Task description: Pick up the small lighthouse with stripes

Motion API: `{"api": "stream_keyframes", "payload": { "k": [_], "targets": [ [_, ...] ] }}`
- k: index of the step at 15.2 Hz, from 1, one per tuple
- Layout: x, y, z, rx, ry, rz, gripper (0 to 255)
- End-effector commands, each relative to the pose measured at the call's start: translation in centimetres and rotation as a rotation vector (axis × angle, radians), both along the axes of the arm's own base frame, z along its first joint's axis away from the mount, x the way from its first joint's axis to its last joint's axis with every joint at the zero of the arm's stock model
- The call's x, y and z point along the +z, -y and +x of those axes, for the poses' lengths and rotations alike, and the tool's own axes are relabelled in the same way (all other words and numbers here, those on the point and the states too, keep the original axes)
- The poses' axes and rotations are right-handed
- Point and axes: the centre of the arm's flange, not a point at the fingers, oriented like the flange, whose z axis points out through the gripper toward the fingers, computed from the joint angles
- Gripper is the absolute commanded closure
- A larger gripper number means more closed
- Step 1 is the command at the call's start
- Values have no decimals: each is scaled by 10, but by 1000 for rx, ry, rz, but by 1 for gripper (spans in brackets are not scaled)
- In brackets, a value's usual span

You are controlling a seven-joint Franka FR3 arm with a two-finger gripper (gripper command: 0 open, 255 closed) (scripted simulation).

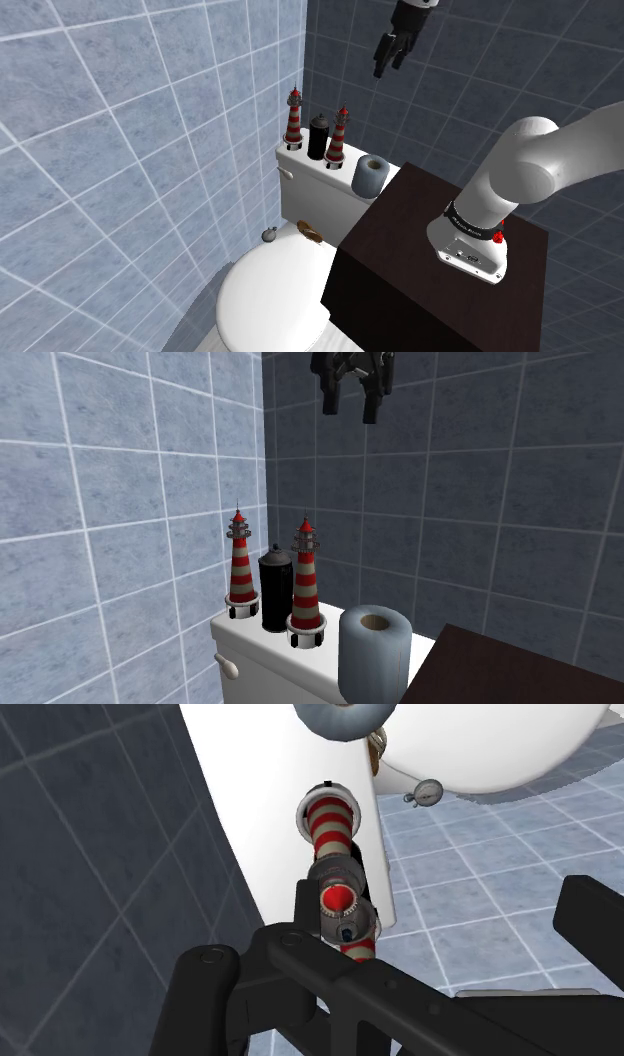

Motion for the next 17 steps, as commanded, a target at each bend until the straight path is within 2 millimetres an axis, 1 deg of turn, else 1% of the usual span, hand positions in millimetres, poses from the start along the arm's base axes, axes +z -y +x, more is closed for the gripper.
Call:
{"api": "stream_keyframes", "payload": {
  "k": [1,15,17],
  "targets": [
    [-23,6,11,-12,10,15,0],
    [-186,47,90,-90,55,123,0],
    [-194,48,91,-91,55,124,0]
  ]
}}
